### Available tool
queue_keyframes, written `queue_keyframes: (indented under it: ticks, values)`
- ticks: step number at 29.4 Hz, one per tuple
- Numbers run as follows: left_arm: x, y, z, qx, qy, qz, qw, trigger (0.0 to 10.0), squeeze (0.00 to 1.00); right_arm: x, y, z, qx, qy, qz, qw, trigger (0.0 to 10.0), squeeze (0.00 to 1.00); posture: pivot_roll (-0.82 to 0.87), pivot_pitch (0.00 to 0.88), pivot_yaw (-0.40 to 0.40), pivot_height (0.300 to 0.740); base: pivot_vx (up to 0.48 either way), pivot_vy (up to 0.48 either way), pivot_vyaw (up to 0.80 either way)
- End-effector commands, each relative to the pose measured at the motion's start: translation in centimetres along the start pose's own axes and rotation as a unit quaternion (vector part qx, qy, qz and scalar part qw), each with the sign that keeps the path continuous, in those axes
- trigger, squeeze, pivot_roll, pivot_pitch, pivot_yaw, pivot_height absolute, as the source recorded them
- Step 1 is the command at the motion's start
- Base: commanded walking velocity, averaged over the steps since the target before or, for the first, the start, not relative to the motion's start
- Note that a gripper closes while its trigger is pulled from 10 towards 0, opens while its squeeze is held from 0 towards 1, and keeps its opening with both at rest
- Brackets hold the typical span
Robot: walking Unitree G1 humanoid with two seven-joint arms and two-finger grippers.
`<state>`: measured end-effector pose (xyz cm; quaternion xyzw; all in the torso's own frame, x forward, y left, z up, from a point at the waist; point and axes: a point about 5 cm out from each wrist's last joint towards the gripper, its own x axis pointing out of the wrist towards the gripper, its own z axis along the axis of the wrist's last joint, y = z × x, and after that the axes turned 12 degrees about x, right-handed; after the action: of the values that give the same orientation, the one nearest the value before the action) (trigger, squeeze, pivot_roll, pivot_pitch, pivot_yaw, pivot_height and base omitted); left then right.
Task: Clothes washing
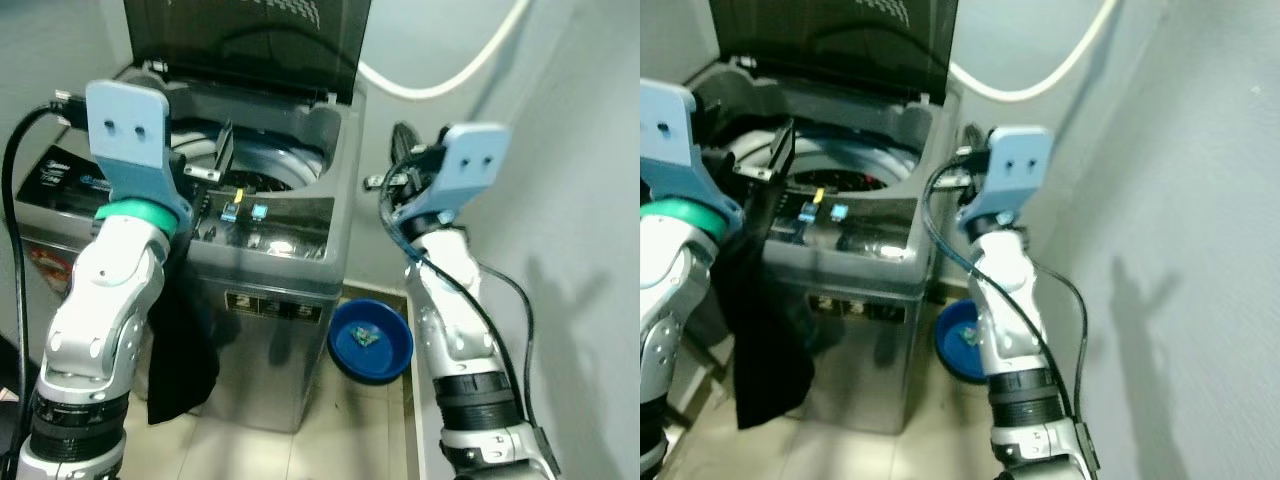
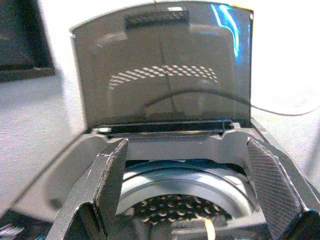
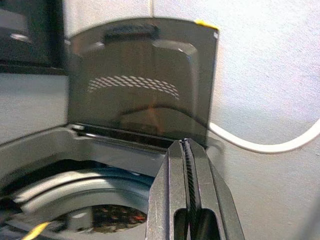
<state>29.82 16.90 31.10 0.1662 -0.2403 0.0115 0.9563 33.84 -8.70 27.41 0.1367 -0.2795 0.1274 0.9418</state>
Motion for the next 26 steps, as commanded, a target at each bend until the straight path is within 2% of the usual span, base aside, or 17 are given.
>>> queue_keyframes:
  ticks: [1, 20, 26]
  values:
    - [-0.05, -0.13, -0.11, 0.002, 0.004, 0.001, 1.0, 10.0, 0.0, -0.08, -0.3, 0.08, -0.002, -0.002, -0.005, 1.0, 10.0, 0.0, 0.2, 0.026, -0.012, 0.74, -0.439, 0.0, 0.0]
    - [0.18, -0.21, -0.26, -0.003, 0.004, 0.003, 1.0, 10.0, 0.0, -0.11, -0.39, 0.05, -0.005, -0.004, -0.007, 1.0, 10.0, 0.0, 0.2, 0.023, -0.008, 0.74, 0.0, 0.0, 0.0]
    - [-0.05, -0.55, -0.89, 0.007, 0.017, -0.007, 1.0, 10.0, 0.0, -0.34, -0.47, -0.32, -0.008, 0.002, -0.008, 1.0, 10.0, 0.0, 0.2, 0.023, -0.007, 0.74, 0.0, 0.0, 0.0]
